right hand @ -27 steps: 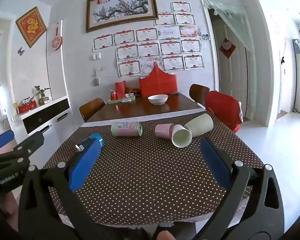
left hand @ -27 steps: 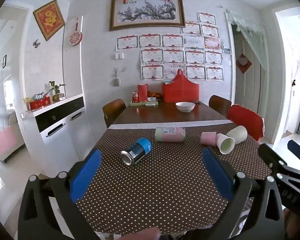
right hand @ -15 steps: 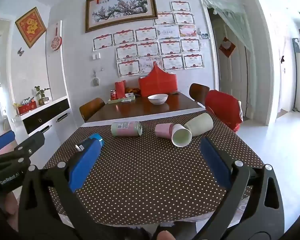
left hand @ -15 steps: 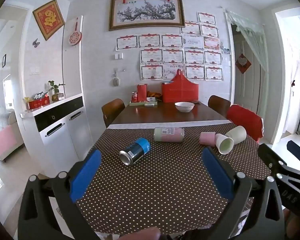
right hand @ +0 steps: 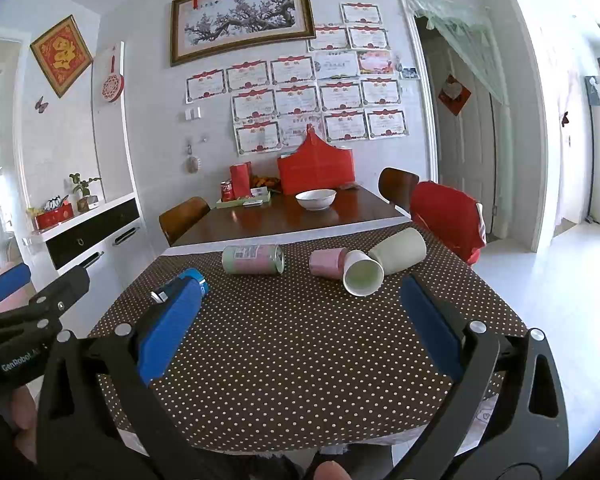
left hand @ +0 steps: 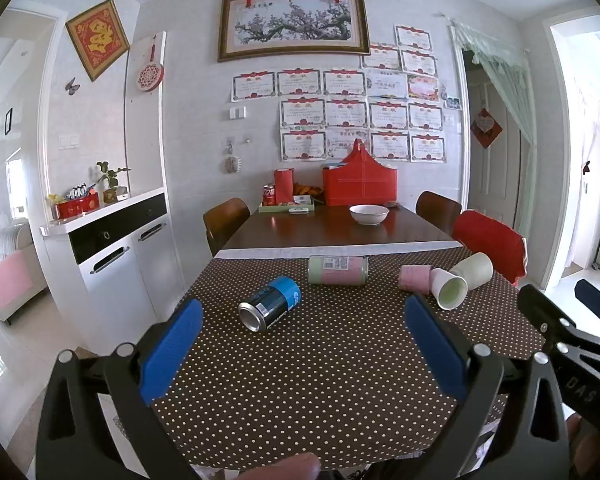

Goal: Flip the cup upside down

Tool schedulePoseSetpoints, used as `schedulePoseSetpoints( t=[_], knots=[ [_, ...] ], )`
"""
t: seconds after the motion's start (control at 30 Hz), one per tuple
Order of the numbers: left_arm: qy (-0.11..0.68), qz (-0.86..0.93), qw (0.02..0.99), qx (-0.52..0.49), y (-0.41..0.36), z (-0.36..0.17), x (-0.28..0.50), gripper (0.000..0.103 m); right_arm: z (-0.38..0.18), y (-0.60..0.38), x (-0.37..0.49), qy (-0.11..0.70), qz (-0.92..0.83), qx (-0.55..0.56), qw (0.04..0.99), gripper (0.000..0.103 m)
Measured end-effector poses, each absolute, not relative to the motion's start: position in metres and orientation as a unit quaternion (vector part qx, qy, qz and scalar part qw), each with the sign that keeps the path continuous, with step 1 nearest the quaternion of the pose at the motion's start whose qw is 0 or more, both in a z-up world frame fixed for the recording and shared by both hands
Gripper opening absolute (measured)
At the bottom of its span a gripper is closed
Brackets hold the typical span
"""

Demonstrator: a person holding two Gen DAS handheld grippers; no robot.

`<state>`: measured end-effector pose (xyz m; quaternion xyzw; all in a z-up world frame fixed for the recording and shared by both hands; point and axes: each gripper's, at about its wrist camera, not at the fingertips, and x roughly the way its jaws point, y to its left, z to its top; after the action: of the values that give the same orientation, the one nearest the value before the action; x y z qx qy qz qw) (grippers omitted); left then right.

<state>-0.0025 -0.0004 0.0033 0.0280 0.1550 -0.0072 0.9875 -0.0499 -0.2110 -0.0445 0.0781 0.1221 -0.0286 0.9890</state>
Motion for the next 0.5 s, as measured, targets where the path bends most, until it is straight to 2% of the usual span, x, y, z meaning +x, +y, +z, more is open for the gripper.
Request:
schedulePoseSetpoints(
  t=[0.5],
  knots=[
    [0.155,-0.006,0.988,0.027,-0.0034,0.0032,-0.0019,0.099,-0.0412,-0.2121,-0.0489,0.118,-0.029,0.079,0.989,0.097]
  ],
)
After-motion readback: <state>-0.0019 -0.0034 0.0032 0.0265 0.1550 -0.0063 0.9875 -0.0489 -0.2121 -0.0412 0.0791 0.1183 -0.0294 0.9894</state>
